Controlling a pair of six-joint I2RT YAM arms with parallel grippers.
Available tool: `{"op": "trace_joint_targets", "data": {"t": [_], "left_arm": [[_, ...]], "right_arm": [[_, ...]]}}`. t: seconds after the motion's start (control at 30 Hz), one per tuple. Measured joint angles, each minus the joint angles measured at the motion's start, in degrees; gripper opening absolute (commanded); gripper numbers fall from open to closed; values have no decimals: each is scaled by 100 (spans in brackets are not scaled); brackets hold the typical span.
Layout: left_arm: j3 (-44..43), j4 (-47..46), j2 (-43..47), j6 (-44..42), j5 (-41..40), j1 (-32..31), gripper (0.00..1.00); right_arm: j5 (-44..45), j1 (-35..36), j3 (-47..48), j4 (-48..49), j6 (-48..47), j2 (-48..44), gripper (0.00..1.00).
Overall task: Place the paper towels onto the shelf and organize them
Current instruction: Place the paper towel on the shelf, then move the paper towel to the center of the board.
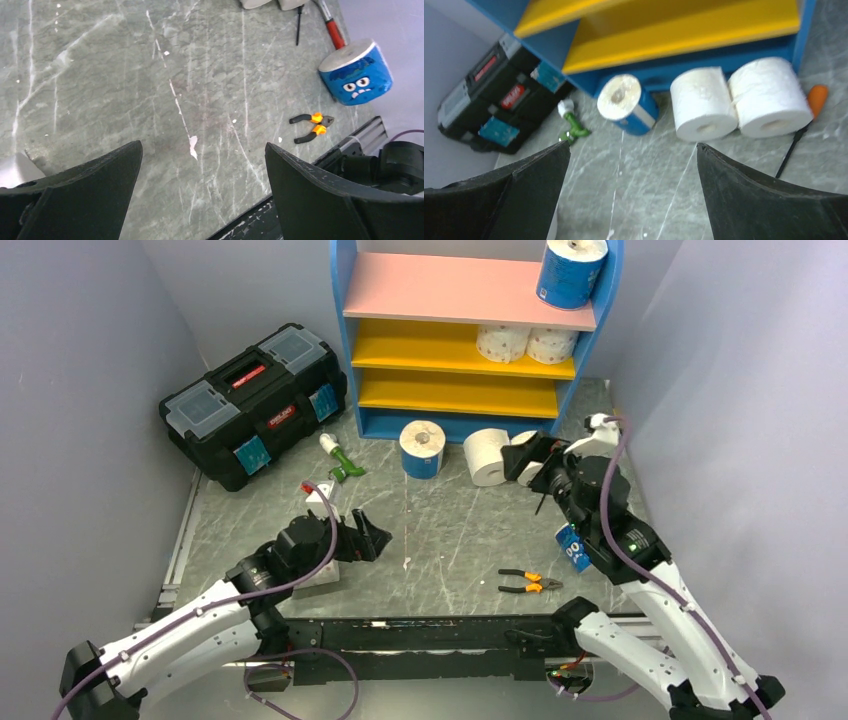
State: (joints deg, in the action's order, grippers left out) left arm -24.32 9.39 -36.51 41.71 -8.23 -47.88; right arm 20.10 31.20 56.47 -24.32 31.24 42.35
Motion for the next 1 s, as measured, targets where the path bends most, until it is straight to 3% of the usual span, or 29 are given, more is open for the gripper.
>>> {"op": "trace_joint_targets", "data": {"t": [0.37, 0.6, 0.83, 1.0], "left_arm": [[422, -221, -210, 608, -525, -11, 99], [748, -616, 149, 1008, -828, -26, 99], [820, -623, 369, 831, -682, -26, 100], [730, -479, 278, 592, -501, -26, 99]], "right_arm": [[-175, 345, -1759, -216, 850, 160, 100], [-450, 350, -2319, 466, 1082, 756, 100], [-929, 363, -2149, 1244, 1043, 1449, 98], [-894, 367, -1215, 1484, 1252, 2551, 97]]}}
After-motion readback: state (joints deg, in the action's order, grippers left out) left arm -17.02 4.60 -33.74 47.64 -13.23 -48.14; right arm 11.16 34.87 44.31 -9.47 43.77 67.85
